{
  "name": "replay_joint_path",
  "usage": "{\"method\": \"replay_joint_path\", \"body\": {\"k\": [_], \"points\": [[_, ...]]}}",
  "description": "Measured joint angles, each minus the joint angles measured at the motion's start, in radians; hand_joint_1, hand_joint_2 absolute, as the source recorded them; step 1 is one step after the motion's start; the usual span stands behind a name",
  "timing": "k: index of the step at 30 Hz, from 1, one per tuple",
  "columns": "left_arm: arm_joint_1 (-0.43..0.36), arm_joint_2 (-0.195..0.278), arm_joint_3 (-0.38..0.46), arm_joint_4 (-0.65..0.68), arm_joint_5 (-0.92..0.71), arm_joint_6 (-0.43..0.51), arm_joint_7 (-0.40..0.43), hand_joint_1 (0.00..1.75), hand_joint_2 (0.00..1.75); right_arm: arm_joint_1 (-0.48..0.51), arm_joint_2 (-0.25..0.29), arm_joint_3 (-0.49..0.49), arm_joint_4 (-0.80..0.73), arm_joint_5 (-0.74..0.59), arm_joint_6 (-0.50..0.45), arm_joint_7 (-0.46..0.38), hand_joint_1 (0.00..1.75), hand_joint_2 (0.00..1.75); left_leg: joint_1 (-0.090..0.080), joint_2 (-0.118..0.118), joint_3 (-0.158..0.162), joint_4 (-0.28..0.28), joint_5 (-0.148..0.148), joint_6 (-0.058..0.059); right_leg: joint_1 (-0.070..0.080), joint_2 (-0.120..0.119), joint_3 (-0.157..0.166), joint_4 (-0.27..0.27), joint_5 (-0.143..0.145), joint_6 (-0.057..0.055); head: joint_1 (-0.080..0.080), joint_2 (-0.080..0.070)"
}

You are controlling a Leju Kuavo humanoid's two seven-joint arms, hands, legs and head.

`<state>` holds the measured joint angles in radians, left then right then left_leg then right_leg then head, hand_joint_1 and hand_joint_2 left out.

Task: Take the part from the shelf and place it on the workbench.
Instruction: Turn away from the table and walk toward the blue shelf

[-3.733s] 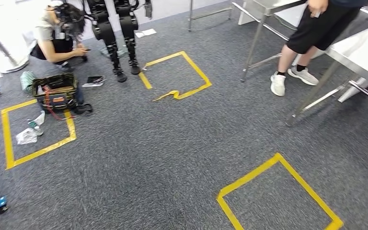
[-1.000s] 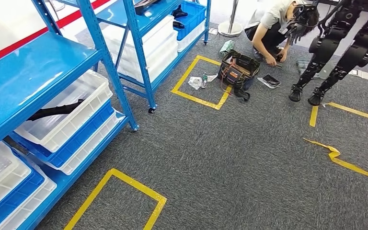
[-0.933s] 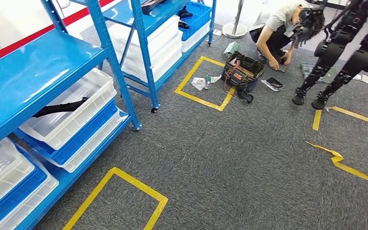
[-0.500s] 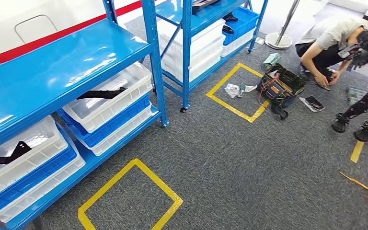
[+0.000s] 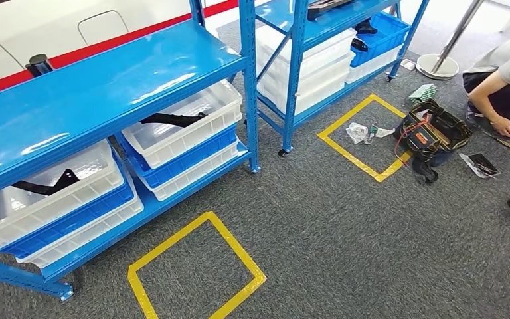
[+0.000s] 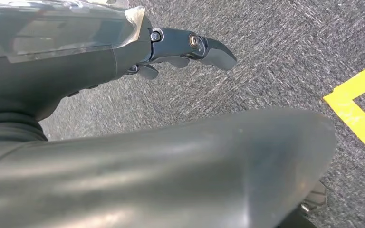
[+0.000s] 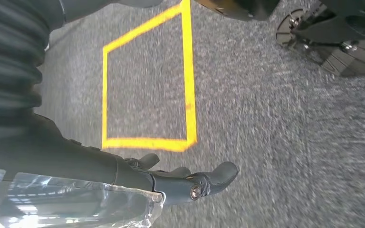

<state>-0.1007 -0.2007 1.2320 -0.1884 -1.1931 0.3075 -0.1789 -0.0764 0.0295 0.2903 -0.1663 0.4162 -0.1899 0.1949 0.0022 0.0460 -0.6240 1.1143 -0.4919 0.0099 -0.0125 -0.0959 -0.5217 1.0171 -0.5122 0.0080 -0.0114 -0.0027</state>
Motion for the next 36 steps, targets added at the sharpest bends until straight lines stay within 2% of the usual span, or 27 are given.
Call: {"method": "replay_joint_path", "body": {"k": [2,3,4,5,7,8,9,10,11,12,13,15,16,17,18,19,20,21,23,24,25,26,27,28,31,33,36], "points": [[-0.004,0.0,0.0,0.0,0.0,0.0,-0.001,0.0,0.0,-0.001,0.0,0.0,0.0,0.0,-0.001,0.0,0.0,1.75,-0.009,0.031,0.042,-0.079,0.019,0.011,0.007,-0.02,0.005,0.0,-0.005,0.007,0.001,0.0],[-0.005,0.0,0.0,0.0,0.0,0.0,-0.001,0.0,0.0,-0.002,0.0,0.0,0.0,0.0,-0.001,0.0,0.0,1.75,-0.013,0.03,0.043,-0.087,0.017,0.014,0.009,-0.03,0.008,-0.001,-0.007,0.012,0.002,0.0],[-0.004,0.0,0.0,0.0,0.0,0.0,-0.002,0.0,0.0,-0.004,0.0,0.0,0.0,0.0,-0.002,0.0,0.0,1.75,-0.014,0.016,0.042,-0.09,0.019,0.019,0.009,-0.04,0.012,-0.004,-0.008,0.017,0.002,0.0],[-0.003,-0.001,0.0,0.0,-0.001,0.0,-0.002,0.0,0.0,-0.005,-0.001,0.0,0.0,0.001,-0.002,0.0,0.0,1.75,-0.012,0.003,0.044,-0.095,0.023,0.024,0.009,-0.036,0.014,-0.002,-0.011,0.022,0.002,0.0],[-0.002,-0.001,0.0,0.0,-0.001,0.002,-0.002,0.0,0.0,-0.006,-0.002,0.0,-0.001,0.001,-0.003,0.0,0.0,1.75,-0.004,-0.022,0.049,-0.107,0.033,0.035,0.007,0.017,-0.004,0.042,-0.038,0.026,0.004,0.0],[-0.003,-0.002,0.0,0.0,-0.001,0.002,-0.002,0.0,0.0,-0.005,-0.003,0.0,-0.001,0.002,-0.003,-0.001,0.0,1.75,0.0,-0.035,0.05,-0.111,0.038,0.04,0.005,0.054,-0.029,0.096,-0.064,0.024,0.006,0.0],[-0.005,-0.003,0.0,0.0,-0.001,0.003,-0.003,0.0,0.0,-0.003,-0.003,0.0,-0.001,0.003,-0.003,-0.001,0.0,1.75,0.001,-0.049,0.048,-0.111,0.04,0.043,0.003,0.078,-0.062,0.164,-0.093,0.02,0.007,0.0],[-0.005,-0.004,0.0,0.0,-0.001,0.004,-0.003,0.0,0.0,-0.001,-0.004,0.0,-0.001,0.004,-0.003,0.0,0.0,1.75,0.002,-0.066,0.046,-0.111,0.041,0.044,0.002,0.088,-0.094,0.23,-0.116,0.02,0.009,0.0],[-0.004,-0.004,0.0,0.0,0.0,0.004,-0.003,0.0,0.0,0.001,-0.005,0.0,-0.001,0.005,-0.002,0.0,0.0,1.75,0.002,-0.083,0.046,-0.11,0.041,0.044,0.0,0.091,-0.116,0.272,-0.126,0.024,0.009,0.0],[-0.003,-0.005,0.0,0.0,0.0,0.004,-0.003,0.0,0.0,0.002,-0.005,0.0,0.0,0.005,-0.002,0.0,0.0,1.75,0.003,-0.099,0.046,-0.109,0.042,0.043,-0.002,0.093,-0.122,0.277,-0.119,0.033,0.009,0.0],[-0.001,-0.005,0.0,0.0,0.0,0.004,-0.003,0.0,0.0,0.002,-0.006,0.0,0.0,0.006,-0.001,0.0,0.0,1.75,0.005,-0.115,0.046,-0.108,0.041,0.041,-0.006,0.096,-0.109,0.242,-0.096,0.045,0.009,0.0],[-0.001,-0.005,0.0,0.0,0.0,0.004,-0.003,0.0,0.0,0.002,-0.007,0.0,0.0,0.007,0.0,0.0,0.0,1.75,0.008,-0.145,0.045,-0.101,0.039,0.031,-0.017,0.128,-0.05,0.104,-0.037,0.068,0.01,0.0],[-0.001,-0.005,0.0,0.0,0.0,0.005,-0.004,0.0,0.0,0.002,-0.006,0.0,0.0,0.008,0.0,0.0,0.0,1.75,0.007,-0.159,0.043,-0.096,0.038,0.025,-0.021,0.146,-0.028,0.049,-0.016,0.071,0.012,0.0],[-0.001,-0.004,0.0,0.0,0.0,0.005,-0.004,0.0,0.0,0.002,-0.006,0.0,0.0,0.008,0.001,0.0,0.0,1.75,0.007,-0.169,0.039,-0.093,0.037,0.018,-0.023,0.159,-0.015,0.016,-0.005,0.068,0.013,0.0],[0.0,-0.004,0.0,0.0,0.0,0.005,-0.004,0.0,0.0,0.001,-0.005,0.0,0.0,0.009,0.001,0.0,0.0,1.75,0.006,-0.179,0.036,-0.092,0.038,0.012,-0.021,0.161,-0.011,0.009,-0.003,0.059,0.012,0.0],[0.001,-0.004,0.0,0.0,0.0,0.005,-0.004,0.0,0.0,0.0,-0.004,0.0,0.0,0.009,0.001,0.0,0.0,1.75,0.006,-0.188,0.033,-0.093,0.04,0.007,-0.019,0.151,-0.009,0.007,0.0,0.049,0.011,0.0],[0.003,-0.004,0.0,0.0,0.0,0.006,-0.004,0.0,0.0,-0.001,-0.003,0.0,0.0,0.009,0.001,0.001,0.0,1.75,0.008,-0.186,0.031,-0.094,0.041,0.002,-0.02,0.139,-0.007,0.007,0.002,0.042,0.01,0.0],[0.004,-0.003,0.0,0.0,0.0,0.006,-0.004,0.0,0.0,-0.002,-0.002,0.0,0.0,0.009,0.001,0.001,0.0,1.75,0.008,-0.169,0.026,-0.086,0.036,-0.002,-0.021,0.129,-0.005,0.006,0.004,0.034,0.007,0.0],[0.004,-0.003,0.0,0.0,0.0,0.006,-0.004,0.0,0.0,-0.002,0.0,0.0,0.0,0.009,0.0,0.0,0.0,1.75,0.005,-0.103,-0.007,-0.015,-0.008,-0.008,-0.023,0.103,-0.004,0.004,0.006,0.022,-0.001,0.0],[0.003,-0.003,0.0,0.0,0.0,0.006,-0.004,0.0,0.0,-0.001,0.0,0.0,0.0,0.009,-0.001,0.0,0.0,1.31,0.005,-0.073,-0.038,0.048,-0.042,-0.01,-0.019,0.09,-0.004,0.004,0.005,0.017,-0.005,0.0],[0.003,-0.003,0.0,0.0,0.0,0.006,-0.005,0.0,0.0,0.001,0.0,0.0,0.0,0.009,-0.001,0.0,0.0,0.87,0.006,-0.057,-0.072,0.115,-0.072,-0.012,-0.016,0.074,-0.004,0.004,0.003,0.014,-0.007,0.0],[0.003,-0.003,0.0,0.0,0.0,0.006,-0.005,0.0,0.0,0.004,-0.001,0.0,0.0,0.008,-0.002,0.0,0.0,0.44,0.007,-0.051,-0.099,0.167,-0.089,-0.012,-0.013,0.059,-0.004,0.004,0.002,0.012,-0.006,0.0],[0.003,-0.003,0.0,0.0,0.0,0.006,-0.005,0.0,0.0,0.005,-0.002,0.0,0.0,0.008,-0.002,-0.001,0.0,0.0,0.008,-0.049,-0.11,0.187,-0.088,-0.011,-0.011,0.046,-0.004,0.004,0.001,0.01,-0.006,0.0],[0.004,-0.003,0.0,0.0,0.0,0.006,-0.006,0.0,0.0,0.005,-0.002,0.0,0.0,0.007,-0.004,-0.003,0.0,0.0,0.008,-0.048,-0.101,0.169,-0.069,-0.009,-0.01,0.036,-0.003,0.004,-0.001,0.009,-0.006,0.0],[0.006,-0.002,0.0,0.0,0.0,0.008,-0.007,0.0,0.0,-0.001,-0.003,-0.001,0.0,0.005,-0.011,-0.008,0.0,0.0,0.005,-0.032,0.002,-0.019,0.015,0.004,-0.005,0.023,0.001,0.005,-0.004,0.011,-0.006,0.0],[0.005,-0.002,0.0,0.0,0.0,0.01,-0.007,0.0,0.0,-0.006,-0.003,-0.002,0.0,0.004,-0.013,-0.01,0.0,0.0,-0.002,-0.022,0.034,-0.08,0.024,0.011,0.0,0.021,0.001,0.004,-0.005,0.019,-0.005,0.0],[0.006,-0.002,0.0,0.0,0.0,0.014,-0.007,0.0,0.0,-0.007,-0.003,-0.003,-0.001,0.004,-0.015,-0.011,0.0,0.0,-0.004,-0.033,0.04,-0.095,0.03,0.024,0.002,0.024,0.002,0.005,-0.008,0.035,-0.005,0.0]]}}
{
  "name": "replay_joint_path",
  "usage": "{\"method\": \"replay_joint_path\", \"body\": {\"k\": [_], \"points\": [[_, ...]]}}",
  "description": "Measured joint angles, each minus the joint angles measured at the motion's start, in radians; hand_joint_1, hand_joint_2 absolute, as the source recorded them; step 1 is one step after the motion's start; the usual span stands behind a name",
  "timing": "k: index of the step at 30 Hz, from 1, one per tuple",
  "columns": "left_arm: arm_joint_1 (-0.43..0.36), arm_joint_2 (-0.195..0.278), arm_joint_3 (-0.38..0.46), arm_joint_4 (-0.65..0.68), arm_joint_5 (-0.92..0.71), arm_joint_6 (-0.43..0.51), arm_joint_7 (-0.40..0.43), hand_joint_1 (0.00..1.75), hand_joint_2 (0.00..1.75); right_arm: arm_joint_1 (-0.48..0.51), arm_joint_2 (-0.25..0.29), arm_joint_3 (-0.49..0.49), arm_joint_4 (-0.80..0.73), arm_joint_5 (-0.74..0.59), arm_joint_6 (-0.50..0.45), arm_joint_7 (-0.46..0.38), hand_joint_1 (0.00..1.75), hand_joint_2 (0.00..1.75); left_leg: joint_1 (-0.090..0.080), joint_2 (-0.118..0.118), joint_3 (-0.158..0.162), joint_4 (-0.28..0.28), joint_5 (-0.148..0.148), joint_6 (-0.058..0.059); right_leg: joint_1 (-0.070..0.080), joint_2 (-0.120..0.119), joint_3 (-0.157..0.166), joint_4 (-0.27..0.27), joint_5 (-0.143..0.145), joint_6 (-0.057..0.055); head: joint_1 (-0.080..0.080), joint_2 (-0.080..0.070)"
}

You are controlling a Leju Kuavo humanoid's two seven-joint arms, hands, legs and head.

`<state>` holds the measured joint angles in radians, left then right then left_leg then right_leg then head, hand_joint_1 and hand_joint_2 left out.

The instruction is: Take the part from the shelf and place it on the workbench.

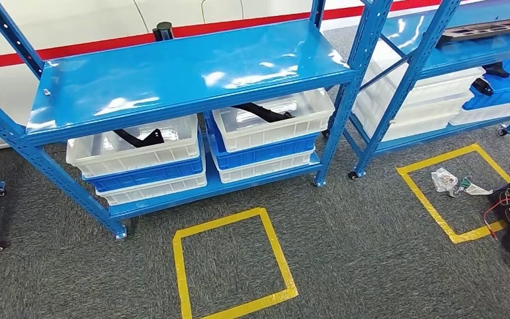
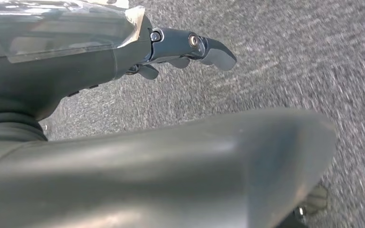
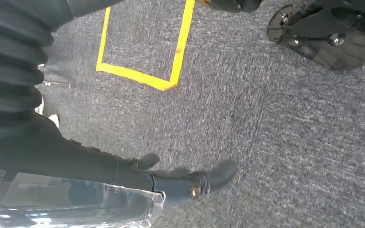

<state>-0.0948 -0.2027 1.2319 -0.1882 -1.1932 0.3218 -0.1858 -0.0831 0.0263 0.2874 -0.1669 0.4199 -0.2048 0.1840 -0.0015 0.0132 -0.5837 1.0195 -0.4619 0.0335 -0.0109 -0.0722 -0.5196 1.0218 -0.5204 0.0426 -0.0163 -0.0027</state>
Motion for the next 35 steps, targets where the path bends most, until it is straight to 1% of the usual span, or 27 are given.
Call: {"method": "replay_joint_path", "body": {"k": [1,2,3,4,5,6,7,8,9,10,11,12,13,14,16,17,20,23,24,26,27,28,30,35], "points": [[0.0,0.0,0.0,0.0,0.0,0.002,0.0,0.0,0.0,0.0,-0.001,0.0,0.0,0.0,-0.001,-0.001,0.0,0.0,0.003,-0.003,0.005,-0.008,0.005,0.006,0.0,0.013,-0.008,0.018,-0.011,0.002,0.002,0.0],[-0.001,0.0,0.0,0.0,0.0,0.004,0.0,0.0,0.0,0.001,-0.001,0.0,0.0,0.0,-0.001,-0.001,0.0,0.0,0.006,-0.006,0.008,-0.014,0.009,0.011,0.0,0.03,-0.028,0.059,-0.031,0.002,0.004,0.0],[-0.003,-0.001,0.0,0.0,0.0,0.005,0.0,0.0,0.0,0.002,-0.002,0.0,0.0,0.0,-0.001,-0.002,0.0,0.0,0.007,-0.01,0.009,-0.016,0.011,0.013,-0.002,0.048,-0.056,0.118,-0.057,-0.002,0.007,0.0],[-0.004,-0.002,0.0,0.0,0.0,0.006,0.0,0.0,0.0,0.004,-0.001,0.0,0.0,0.0,-0.001,-0.002,0.0,0.0,0.007,-0.015,0.008,-0.016,0.012,0.015,-0.002,0.059,-0.09,0.186,-0.083,-0.005,0.009,0.0],[-0.004,-0.003,0.0,0.0,0.0,0.006,0.001,0.0,0.0,0.006,-0.001,0.0,0.0,0.0,-0.001,-0.002,0.0,0.0,0.007,-0.021,0.007,-0.016,0.012,0.016,-0.002,0.064,-0.12,0.243,-0.101,-0.005,0.01,0.0],[-0.004,-0.003,0.0,0.0,0.0,0.006,0.001,0.0,0.0,0.008,-0.001,0.0,0.0,0.0,-0.001,-0.001,0.0,0.0,0.007,-0.026,0.008,-0.016,0.012,0.016,-0.003,0.065,-0.135,0.269,-0.103,0.0,0.009,0.0],[-0.003,-0.003,0.0,0.0,0.001,0.005,0.002,0.0,0.0,0.009,-0.002,0.0,0.0,0.0,-0.001,0.0,0.0,0.0,0.007,-0.032,0.008,-0.015,0.012,0.015,-0.004,0.066,-0.132,0.257,-0.089,0.009,0.01,0.0],[-0.003,-0.003,0.0,0.0,0.001,0.005,0.002,0.0,0.0,0.01,-0.002,0.0,0.0,0.0,-0.001,0.001,0.0,0.0,0.008,-0.037,0.009,-0.014,0.011,0.014,-0.006,0.066,-0.111,0.206,-0.062,0.02,0.01,0.0],[-0.003,-0.004,0.0,0.0,0.002,0.005,0.003,0.0,0.0,0.01,-0.003,0.0,0.0,0.0,-0.002,0.002,0.0,0.0,0.009,-0.042,0.01,-0.012,0.01,0.011,-0.009,0.068,-0.079,0.134,-0.031,0.031,0.01,0.0],[-0.003,-0.004,0.0,0.0,0.002,0.005,0.003,0.0,0.0,0.009,-0.003,0.0,0.0,0.0,-0.003,0.004,0.0,0.0,0.007,-0.046,0.009,-0.008,0.007,0.006,-0.01,0.071,-0.05,0.069,-0.006,0.035,0.011,0.0],[-0.003,-0.004,0.0,0.0,0.002,0.005,0.003,0.0,0.0,0.009,-0.002,0.0,0.0,0.0,-0.004,0.005,0.0,0.0,0.005,-0.048,0.008,-0.004,0.004,0.0,-0.011,0.073,-0.03,0.023,0.011,0.033,0.011,0.0],[-0.003,-0.004,0.0,0.0,0.002,0.005,0.003,0.0,0.0,0.009,-0.001,-0.001,0.0,0.0,-0.005,0.007,0.0,0.0,0.003,-0.05,0.007,0.0,0.0,-0.002,-0.013,0.074,-0.021,0.0,0.018,0.026,0.01,0.0],[-0.003,-0.003,0.0,0.0,0.002,0.005,0.003,0.0,0.0,0.009,0.001,-0.001,0.0,0.0,-0.005,0.009,0.0,0.0,0.001,-0.05,0.007,0.002,-0.002,0.003,-0.013,0.075,-0.019,-0.004,0.019,0.018,0.009,0.0],[-0.003,-0.003,0.0,0.0,0.001,0.005,0.003,0.0,0.0,0.009,0.001,-0.001,0.0,-0.001,-0.005,0.011,0.0,0.0,0.001,-0.05,0.006,0.001,-0.003,0.011,-0.013,0.074,-0.018,-0.005,0.021,0.012,0.007,0.0],[-0.003,-0.003,0.0,0.0,0.001,0.005,0.003,0.0,0.0,0.009,0.002,-0.001,0.0,-0.001,-0.006,0.014,0.0,0.0,0.002,-0.05,0.007,0.0,0.0,0.028,-0.011,0.074,-0.015,-0.005,0.022,0.008,0.007,0.0],[-0.003,-0.003,0.0,0.0,0.001,0.005,0.003,0.0,0.0,0.009,0.002,-0.001,0.0,0.0,-0.007,0.015,0.0,0.0,0.002,-0.05,0.008,-0.002,0.001,0.03,-0.009,0.074,-0.015,-0.005,0.023,0.006,0.006,0.0],[-0.003,-0.003,0.0,0.0,0.001,0.005,0.003,0.0,0.0,0.009,0.002,-0.001,0.0,0.0,-0.008,0.02,0.0,0.0,0.003,-0.05,0.011,-0.007,0.005,0.028,-0.007,0.075,-0.016,-0.005,0.023,0.003,0.006,0.0],[-0.003,-0.003,0.0,0.0,0.0,0.005,0.003,0.0,0.0,0.009,0.002,-0.001,0.0,0.0,-0.009,0.022,0.0,0.0,0.003,-0.05,0.012,-0.01,0.007,0.02,-0.005,0.074,-0.017,-0.004,0.021,0.001,0.006,0.0],[-0.003,-0.003,0.0,0.0,0.0,0.005,0.003,0.0,0.0,0.009,0.002,-0.001,0.0,0.0,-0.009,0.022,0.0,0.0,0.004,-0.05,0.012,-0.011,0.007,0.015,-0.004,0.074,-0.017,-0.004,0.021,0.001,0.006,0.0],[-0.003,-0.004,0.0,0.0,0.0,0.005,0.003,0.0,0.0,0.009,0.002,-0.001,0.0,0.0,-0.009,0.022,0.0,0.0,0.005,-0.05,0.012,-0.013,0.006,-0.003,-0.003,0.074,-0.017,-0.004,0.02,-0.001,0.006,0.0],[-0.003,-0.004,0.0,0.0,0.0,0.005,0.003,0.0,0.44,0.009,0.002,-0.001,0.0,0.0,-0.009,0.022,0.0,0.0,0.006,-0.05,0.012,-0.013,0.005,-0.011,-0.002,0.074,-0.017,-0.003,0.02,-0.002,0.007,0.0],[-0.003,-0.004,0.0,0.0,0.0,0.004,0.003,0.0,0.87,0.009,0.002,-0.001,0.0,0.0,-0.009,0.022,0.0,0.0,0.006,-0.05,0.012,-0.013,0.005,-0.016,-0.002,0.074,-0.017,-0.003,0.019,-0.002,0.007,0.0],[-0.003,-0.004,0.0,0.0,0.0,0.004,0.003,0.0,1.75,0.009,0.002,-0.001,0.0,0.0,-0.01,0.022,0.0,0.0,0.005,-0.05,0.012,-0.013,0.004,-0.018,-0.002,0.074,-0.017,-0.003,0.019,-0.002,0.007,0.0],[-0.003,-0.004,0.0,0.0,0.0,0.004,0.003,0.0,1.75,0.009,0.002,-0.001,0.0,0.001,-0.01,0.022,0.0,0.0,0.0,-0.05,0.012,-0.012,0.004,-0.018,-0.007,0.074,-0.017,-0.003,0.019,-0.002,0.007,0.0]]}}
